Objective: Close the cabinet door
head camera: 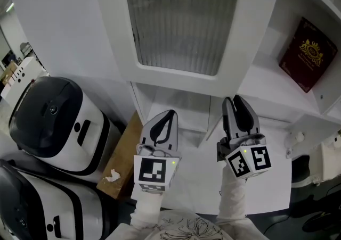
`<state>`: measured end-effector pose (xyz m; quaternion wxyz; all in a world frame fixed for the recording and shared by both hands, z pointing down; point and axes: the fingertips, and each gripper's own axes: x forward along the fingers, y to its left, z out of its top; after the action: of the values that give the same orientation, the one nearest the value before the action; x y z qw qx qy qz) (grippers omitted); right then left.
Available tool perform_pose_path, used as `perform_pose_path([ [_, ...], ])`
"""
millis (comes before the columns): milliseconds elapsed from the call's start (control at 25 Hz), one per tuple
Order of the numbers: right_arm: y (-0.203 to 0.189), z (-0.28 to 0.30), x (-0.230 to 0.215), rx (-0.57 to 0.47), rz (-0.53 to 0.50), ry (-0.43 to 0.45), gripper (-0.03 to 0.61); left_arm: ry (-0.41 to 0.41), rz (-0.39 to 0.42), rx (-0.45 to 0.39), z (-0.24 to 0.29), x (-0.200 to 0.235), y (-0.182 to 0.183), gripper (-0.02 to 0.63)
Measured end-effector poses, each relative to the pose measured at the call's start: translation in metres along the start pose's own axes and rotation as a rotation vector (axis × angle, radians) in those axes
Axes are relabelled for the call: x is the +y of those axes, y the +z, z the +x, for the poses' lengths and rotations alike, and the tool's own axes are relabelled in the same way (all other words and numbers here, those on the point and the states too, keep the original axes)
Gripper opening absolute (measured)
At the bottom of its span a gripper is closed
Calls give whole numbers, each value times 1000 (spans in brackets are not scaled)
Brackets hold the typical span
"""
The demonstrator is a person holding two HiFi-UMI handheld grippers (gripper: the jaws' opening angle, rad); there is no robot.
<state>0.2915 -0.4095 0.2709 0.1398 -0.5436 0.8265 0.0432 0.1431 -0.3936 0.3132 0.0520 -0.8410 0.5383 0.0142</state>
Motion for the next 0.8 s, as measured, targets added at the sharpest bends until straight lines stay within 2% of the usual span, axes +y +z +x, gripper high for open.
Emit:
perform_pose_path([
  [440,0,1,1,2,-7,-52,103,1,-9,5,-1,7,-2,5],
  [800,6,-23,2,-3,-63,-134,89,-11,-22,-18,-14,8,6,5],
])
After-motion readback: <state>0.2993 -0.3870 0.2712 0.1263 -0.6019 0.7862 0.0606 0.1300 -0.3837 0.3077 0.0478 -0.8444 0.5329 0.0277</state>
